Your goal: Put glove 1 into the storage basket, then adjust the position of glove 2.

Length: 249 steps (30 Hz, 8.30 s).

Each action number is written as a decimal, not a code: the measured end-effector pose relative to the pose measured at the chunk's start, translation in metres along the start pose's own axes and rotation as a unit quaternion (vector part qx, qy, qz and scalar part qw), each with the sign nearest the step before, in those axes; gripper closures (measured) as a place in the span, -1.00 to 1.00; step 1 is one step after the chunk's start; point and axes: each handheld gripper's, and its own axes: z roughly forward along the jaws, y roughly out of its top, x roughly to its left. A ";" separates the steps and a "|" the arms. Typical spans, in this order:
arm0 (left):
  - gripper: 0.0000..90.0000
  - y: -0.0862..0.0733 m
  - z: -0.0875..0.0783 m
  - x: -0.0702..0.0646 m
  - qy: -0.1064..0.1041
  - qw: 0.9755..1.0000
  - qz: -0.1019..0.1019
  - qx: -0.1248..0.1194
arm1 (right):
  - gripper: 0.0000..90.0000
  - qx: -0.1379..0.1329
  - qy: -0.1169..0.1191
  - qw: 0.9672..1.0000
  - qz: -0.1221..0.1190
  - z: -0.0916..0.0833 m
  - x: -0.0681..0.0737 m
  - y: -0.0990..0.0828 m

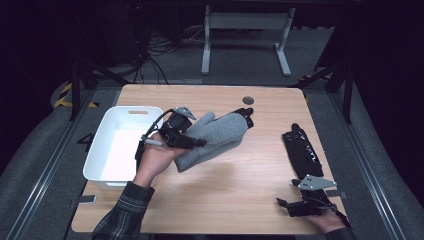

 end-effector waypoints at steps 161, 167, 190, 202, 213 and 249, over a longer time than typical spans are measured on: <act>-0.64 -0.094 0.092 -0.023 0.023 1.000 0.014 -0.003 | -0.72 -0.002 0.000 1.000 -0.007 0.001 -0.003 0.002; -0.66 -0.106 0.103 -0.024 0.031 0.999 0.027 0.003 | -0.67 0.003 0.002 1.000 -0.006 0.001 -0.003 0.002; -0.80 -0.131 0.107 -0.030 0.043 0.995 0.094 -0.006 | -0.24 -0.014 -0.002 0.999 0.034 -0.010 -0.033 0.038; -0.87 -0.133 0.109 -0.031 0.053 0.995 0.083 -0.012 | 0.83 -0.030 -0.033 0.997 0.062 -0.015 -0.070 0.056; -0.92 -0.133 0.108 -0.031 0.045 0.995 0.090 -0.008 | 1.00 -0.003 -0.081 0.993 0.081 -0.005 -0.112 0.056; -0.98 -0.133 0.109 -0.031 0.041 0.995 0.091 -0.004 | 1.00 0.063 -0.032 0.997 0.030 0.024 -0.075 0.056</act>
